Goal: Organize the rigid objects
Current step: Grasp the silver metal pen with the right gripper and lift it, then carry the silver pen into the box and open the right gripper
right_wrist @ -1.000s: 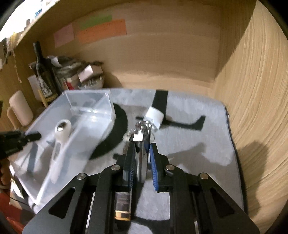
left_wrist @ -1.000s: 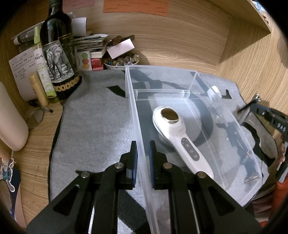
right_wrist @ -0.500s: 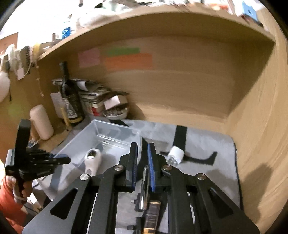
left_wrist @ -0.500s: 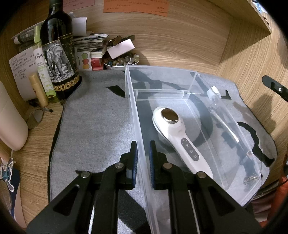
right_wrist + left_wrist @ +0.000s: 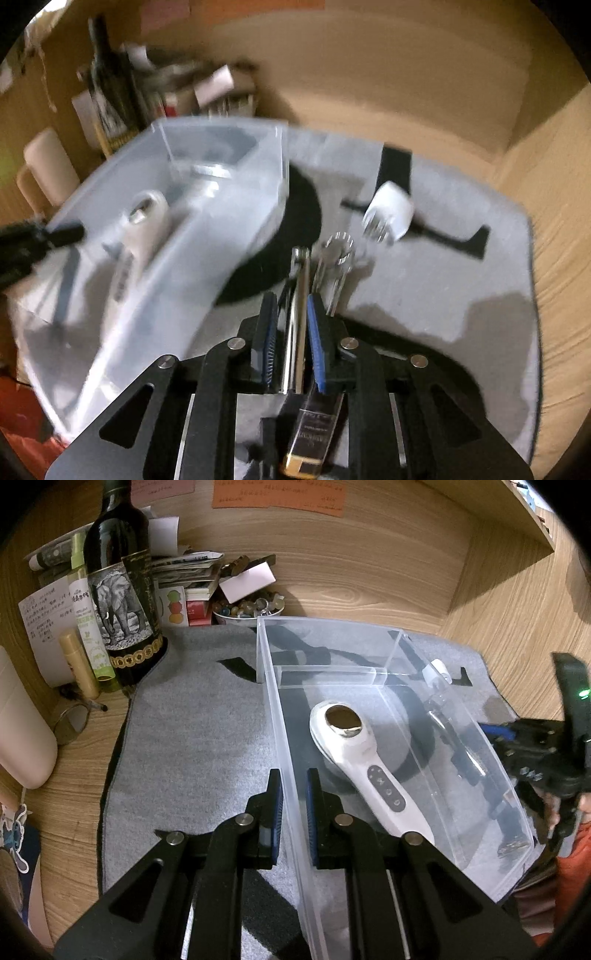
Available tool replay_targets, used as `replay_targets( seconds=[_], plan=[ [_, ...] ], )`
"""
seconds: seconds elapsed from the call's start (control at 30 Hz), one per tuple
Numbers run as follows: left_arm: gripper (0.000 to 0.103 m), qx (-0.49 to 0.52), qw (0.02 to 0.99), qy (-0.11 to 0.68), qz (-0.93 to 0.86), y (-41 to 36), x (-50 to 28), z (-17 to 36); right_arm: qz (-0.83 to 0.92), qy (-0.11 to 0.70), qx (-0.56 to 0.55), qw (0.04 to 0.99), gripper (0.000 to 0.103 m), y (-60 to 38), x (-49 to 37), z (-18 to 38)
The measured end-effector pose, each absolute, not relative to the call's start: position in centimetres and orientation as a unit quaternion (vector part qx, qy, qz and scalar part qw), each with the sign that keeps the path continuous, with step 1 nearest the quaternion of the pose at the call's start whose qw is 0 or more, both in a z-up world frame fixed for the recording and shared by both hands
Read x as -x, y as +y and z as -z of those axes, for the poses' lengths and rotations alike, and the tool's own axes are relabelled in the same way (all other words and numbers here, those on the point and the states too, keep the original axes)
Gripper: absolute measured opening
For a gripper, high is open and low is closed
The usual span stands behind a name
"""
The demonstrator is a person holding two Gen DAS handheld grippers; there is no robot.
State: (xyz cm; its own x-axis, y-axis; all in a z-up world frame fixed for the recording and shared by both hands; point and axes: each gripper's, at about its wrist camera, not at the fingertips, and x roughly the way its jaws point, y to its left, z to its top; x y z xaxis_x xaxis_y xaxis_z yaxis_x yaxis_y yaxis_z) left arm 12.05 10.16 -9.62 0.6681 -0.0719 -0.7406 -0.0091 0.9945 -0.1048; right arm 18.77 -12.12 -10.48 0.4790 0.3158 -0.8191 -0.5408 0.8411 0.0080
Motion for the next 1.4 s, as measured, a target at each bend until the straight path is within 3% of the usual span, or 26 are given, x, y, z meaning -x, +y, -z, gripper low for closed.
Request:
replay_targets(
  seconds=[0.4,1.07,1.4],
  plan=[
    [0.011,0.051,0.912,0.407,0.018,10.2,-12.1,9.6,-0.253,0.453,0.127,0.845,0.014,-12.1,-19.3,11.6],
    [0.011,0.051,0.912,0.406,0.018,10.2,-12.1,9.6,-0.313,0.306,0.071,0.896,0.014,-10.9,-15.2,0.5],
    [0.011,0.052,0.912,0.405,0.020,10.2,-12.1,9.6,-0.347,0.332,0.084,0.873,0.014,-6.9,-15.0,2.6]
  ],
)
